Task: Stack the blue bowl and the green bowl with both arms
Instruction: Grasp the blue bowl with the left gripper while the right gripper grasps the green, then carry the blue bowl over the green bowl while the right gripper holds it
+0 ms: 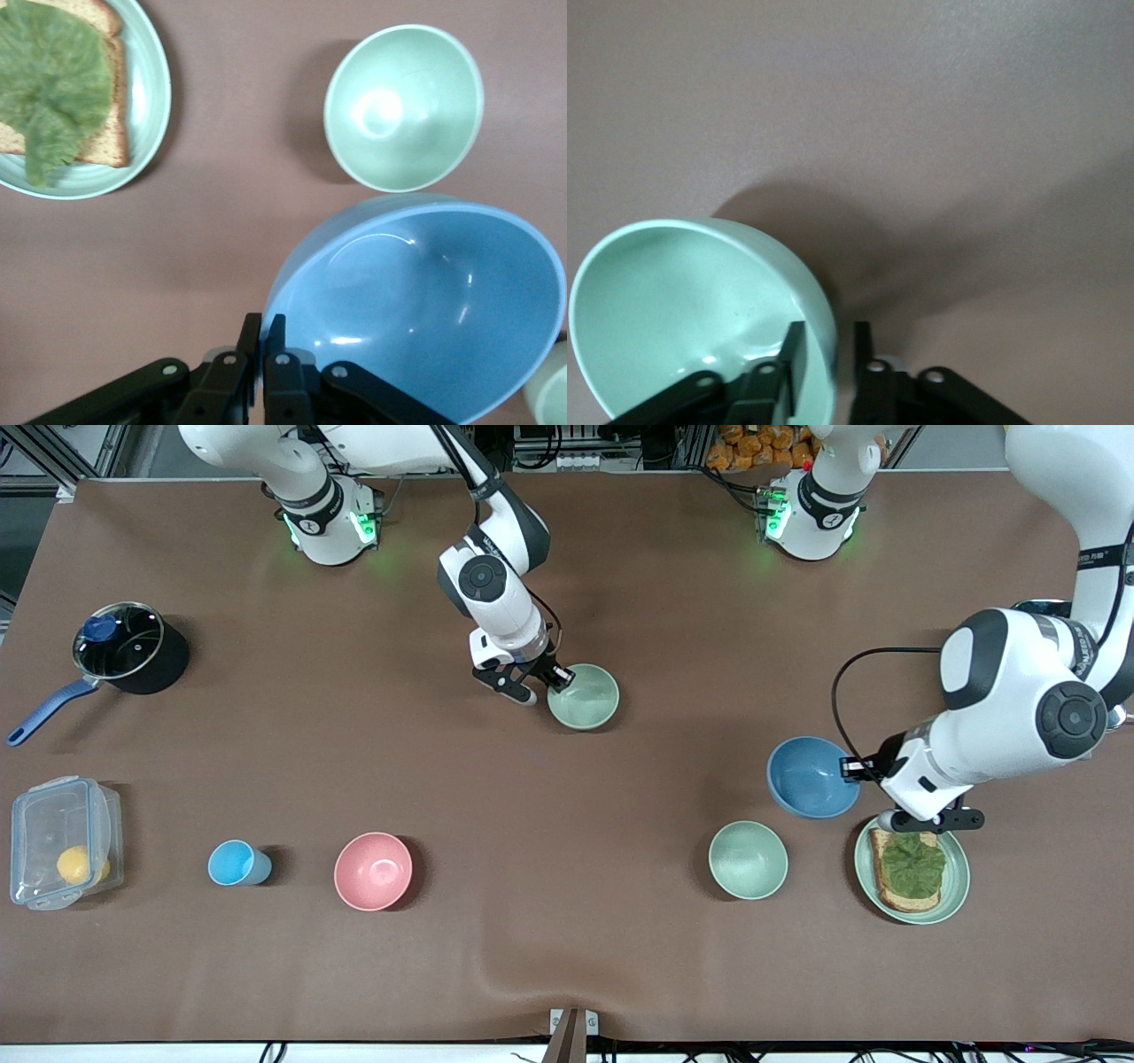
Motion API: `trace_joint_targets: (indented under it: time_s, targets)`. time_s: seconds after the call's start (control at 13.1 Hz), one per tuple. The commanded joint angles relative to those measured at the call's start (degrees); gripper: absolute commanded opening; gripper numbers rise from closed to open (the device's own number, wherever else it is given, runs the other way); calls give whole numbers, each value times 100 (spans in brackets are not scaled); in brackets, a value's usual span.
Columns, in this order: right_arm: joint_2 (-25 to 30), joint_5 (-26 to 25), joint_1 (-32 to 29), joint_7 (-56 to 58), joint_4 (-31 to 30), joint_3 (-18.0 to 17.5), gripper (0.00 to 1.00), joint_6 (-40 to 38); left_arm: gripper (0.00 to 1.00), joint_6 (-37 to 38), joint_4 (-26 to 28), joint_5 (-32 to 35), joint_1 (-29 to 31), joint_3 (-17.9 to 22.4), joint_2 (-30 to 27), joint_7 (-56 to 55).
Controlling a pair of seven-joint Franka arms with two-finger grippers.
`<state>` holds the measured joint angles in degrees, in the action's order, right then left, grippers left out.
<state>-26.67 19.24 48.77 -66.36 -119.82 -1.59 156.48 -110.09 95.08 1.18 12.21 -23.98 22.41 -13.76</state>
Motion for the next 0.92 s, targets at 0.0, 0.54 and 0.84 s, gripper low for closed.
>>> trace_joint_targets:
  time_s: [0.0,0.54,0.84]
  targets:
    - [-32,71,89,-123,117,80,100,-12,0,207,-138,-83,36,-124,-157,-224]
    - [4,142,-306,-1079,739,107,100,-942,0,708,-507,-92,36,-554,-352,-899]
    - [-101,700,-903,-1125,802,89,100,-1190,0,831,-455,-92,36,-1081,-422,-1734]
